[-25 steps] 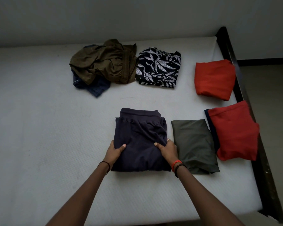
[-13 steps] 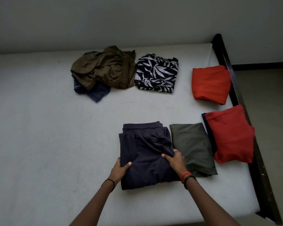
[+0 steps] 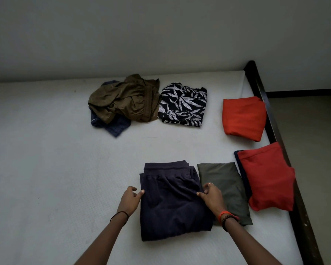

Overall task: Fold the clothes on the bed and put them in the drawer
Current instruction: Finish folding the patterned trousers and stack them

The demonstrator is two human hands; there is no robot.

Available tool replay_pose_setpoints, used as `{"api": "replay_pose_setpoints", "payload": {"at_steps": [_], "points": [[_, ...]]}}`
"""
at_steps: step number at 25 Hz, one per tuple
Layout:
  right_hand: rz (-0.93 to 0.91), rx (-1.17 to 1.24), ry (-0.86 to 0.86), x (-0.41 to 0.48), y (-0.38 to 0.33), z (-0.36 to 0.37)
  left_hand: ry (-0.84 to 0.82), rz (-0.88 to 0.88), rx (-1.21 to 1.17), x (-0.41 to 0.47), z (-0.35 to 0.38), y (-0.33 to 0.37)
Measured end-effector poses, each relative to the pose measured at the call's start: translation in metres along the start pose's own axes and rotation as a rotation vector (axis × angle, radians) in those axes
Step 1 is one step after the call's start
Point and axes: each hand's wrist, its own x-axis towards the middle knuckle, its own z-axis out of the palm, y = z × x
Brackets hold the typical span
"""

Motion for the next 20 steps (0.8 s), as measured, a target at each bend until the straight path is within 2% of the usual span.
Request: {"api": "replay_pose_setpoints", "payload": {"at_steps": [5,10,15,18,20], "points": [[-0.063,-0.050,-0.038,-0.005,-0.029,-0.011,-0.043,0.006,0.038,-0.010,-0.009,0.034],[-0.099,-0.019,-0.093,0.001,-0.078,-0.031,-0.011,0.064,0.041,-0.014,-0.020,0.078],[-0.157,0.005,-0.071,0.033,-0.122,-0.049,0.046,0.123,0.029,0.004,-0.037,0.117],[-0.141,0.081,-0.043,0.067,-0.143,-0.060,0.078,0.164,0.027,0.032,-0.047,0.146],[-0.074,0.225,0.007,0.100,-0.154,-0.070,0.120,0.184,-0.023,0.063,-0.052,0.169]]}}
